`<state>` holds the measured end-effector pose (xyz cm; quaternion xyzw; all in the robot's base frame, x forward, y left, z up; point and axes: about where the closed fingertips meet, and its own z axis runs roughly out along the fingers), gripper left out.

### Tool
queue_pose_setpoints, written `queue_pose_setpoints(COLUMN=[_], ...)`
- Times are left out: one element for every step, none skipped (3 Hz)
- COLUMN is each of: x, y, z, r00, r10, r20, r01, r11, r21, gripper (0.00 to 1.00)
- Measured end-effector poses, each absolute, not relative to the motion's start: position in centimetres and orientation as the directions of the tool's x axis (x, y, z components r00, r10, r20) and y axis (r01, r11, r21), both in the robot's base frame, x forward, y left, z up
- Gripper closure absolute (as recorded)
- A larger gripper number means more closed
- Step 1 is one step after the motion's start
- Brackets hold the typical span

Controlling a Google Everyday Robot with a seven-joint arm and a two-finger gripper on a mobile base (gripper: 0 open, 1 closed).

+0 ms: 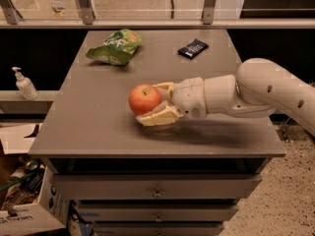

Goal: Move apple near rxbar blueberry

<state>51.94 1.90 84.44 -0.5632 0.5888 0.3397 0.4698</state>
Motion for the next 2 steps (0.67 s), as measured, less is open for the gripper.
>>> queue_pose_setpoints(x=[53.7,54.6], y=[-1.2,-5.3], z=[86.6,88.0], r00=[0.099,0.097], r10=[-0.382,-0.437], r20=[-0.919,-0.894], r01=[-0.965,-0.944], r11=[0.188,0.245], r21=[-0.182,-0.222], gripper=[1.00,1.00])
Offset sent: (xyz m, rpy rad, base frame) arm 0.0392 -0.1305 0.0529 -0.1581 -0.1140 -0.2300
